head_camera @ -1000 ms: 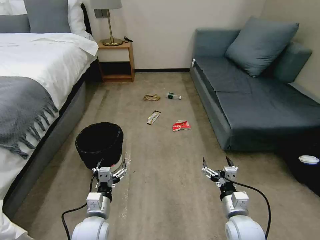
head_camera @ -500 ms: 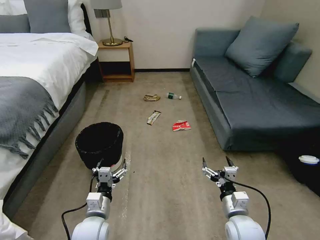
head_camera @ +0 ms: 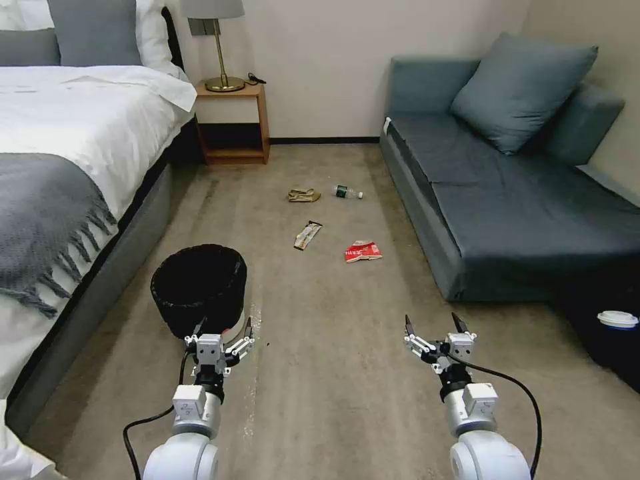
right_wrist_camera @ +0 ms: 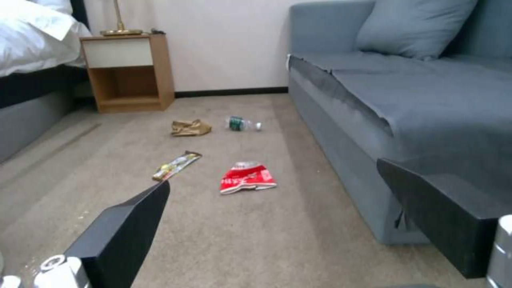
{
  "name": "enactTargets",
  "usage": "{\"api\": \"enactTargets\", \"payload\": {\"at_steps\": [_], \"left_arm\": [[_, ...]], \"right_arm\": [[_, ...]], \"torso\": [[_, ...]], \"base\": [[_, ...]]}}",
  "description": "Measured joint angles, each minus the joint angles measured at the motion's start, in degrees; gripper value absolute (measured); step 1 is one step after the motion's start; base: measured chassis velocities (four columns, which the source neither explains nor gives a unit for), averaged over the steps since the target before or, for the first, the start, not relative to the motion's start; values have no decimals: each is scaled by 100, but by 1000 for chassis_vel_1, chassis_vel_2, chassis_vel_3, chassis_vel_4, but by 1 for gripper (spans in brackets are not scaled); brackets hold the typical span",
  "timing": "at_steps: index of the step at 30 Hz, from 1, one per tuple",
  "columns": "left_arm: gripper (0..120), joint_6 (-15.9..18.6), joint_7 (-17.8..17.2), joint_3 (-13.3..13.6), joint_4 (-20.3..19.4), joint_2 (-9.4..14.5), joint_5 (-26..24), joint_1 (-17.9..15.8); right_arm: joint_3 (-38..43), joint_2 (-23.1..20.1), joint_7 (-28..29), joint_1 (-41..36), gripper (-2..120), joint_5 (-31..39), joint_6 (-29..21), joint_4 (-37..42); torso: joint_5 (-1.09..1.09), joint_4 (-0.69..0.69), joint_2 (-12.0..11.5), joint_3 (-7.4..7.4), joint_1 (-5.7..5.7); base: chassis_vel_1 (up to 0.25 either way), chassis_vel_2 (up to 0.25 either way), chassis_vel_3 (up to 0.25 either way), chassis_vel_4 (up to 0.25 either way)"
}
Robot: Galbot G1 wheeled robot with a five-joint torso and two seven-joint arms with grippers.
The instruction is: Pick up the trash bin, then pick up the garbage on the floor and place it into the trash bin.
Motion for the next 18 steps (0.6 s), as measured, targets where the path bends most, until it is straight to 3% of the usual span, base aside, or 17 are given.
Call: {"api": "enactTargets", "payload": {"at_steps": [3,7,10,11,14,18], "left_arm": [[100,-20,-188,1,-134,39,-29,139],[100,-114,-983,11,-686,201,-161,725],[100,-131,-1121,12,-805,231,-182,903],[100,-137,-1205,18,-874,250,-186,967],[100,-170,-1476,30,-1062,317,-192,1125],[100,-261,-2231,85,-1564,493,-213,1546]], "right_arm": [[-128,-141,151,-1,100,167,-71,87],[-715,-793,862,-6,100,953,-401,498],[-1041,-1155,1256,-10,100,1385,-588,722],[-1193,-1327,1445,-15,100,1592,-674,828],[-1474,-1639,1787,-17,100,1965,-834,1022],[-2049,-2277,2480,-24,100,2731,-1158,1416]], "torso": [[0,-2,0,0,0],[1,1,0,0,0],[3,2,0,0,0],[-7,1,0,0,0],[3,0,0,0,0],[2,1,0,0,0]], "base": [[0,0,0,0],[0,0,0,0],[0,0,0,0],[0,0,0,0],[0,0,0,0],[0,0,0,0]]}}
